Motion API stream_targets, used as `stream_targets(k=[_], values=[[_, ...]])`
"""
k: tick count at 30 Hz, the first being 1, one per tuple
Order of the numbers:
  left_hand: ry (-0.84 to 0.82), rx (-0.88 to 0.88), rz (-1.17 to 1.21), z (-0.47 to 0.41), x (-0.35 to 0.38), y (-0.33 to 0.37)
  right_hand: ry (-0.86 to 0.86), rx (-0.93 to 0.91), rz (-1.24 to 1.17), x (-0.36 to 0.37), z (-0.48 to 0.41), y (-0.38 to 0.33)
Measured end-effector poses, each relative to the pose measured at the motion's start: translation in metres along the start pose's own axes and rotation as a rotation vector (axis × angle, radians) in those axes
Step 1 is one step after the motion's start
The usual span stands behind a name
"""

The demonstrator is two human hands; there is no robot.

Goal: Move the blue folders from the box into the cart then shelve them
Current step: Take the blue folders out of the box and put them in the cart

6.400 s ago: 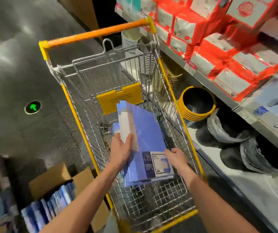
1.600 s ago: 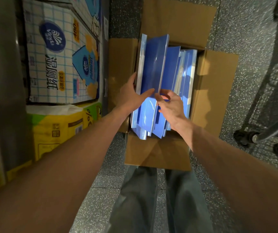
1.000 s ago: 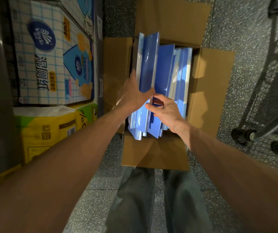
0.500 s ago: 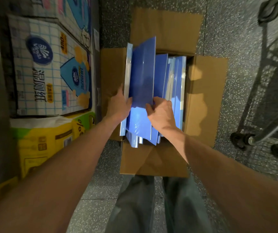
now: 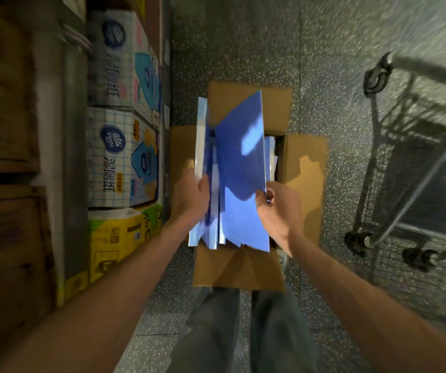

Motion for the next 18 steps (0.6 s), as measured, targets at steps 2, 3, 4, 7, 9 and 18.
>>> stream_targets(k=[2,3,4,7,9,18], values=[[0.018,-0.019,0.066,0.019,-0.020,0.022,0.003,0.010,-0.059,-0.021,0.019,-0.013],[0.016,-0.017,0.108,0.031,-0.031,0.035,0.014,0.011,-0.113,-0.036,0.032,-0.022],[0.009,-0.019,0.150,0.041,-0.041,0.046,0.037,0.006,-0.159,-0.049,0.044,-0.032],[-0.021,0.011,0.244,0.073,-0.066,0.079,0.107,-0.036,-0.252,-0.080,0.075,-0.054],[-0.050,0.054,0.259,0.097,-0.077,0.103,0.150,-0.082,-0.268,-0.101,0.092,-0.071],[-0.228,0.110,0.582,0.230,-0.094,0.204,0.170,-0.297,-0.425,-0.195,0.191,-0.113]])
Point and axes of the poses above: each hand's wrist, its own z-axis away from the middle knuckle, its own x-axis out of the palm, y = z × x, the point moved 7 cm from there along -z, towards the middle knuckle
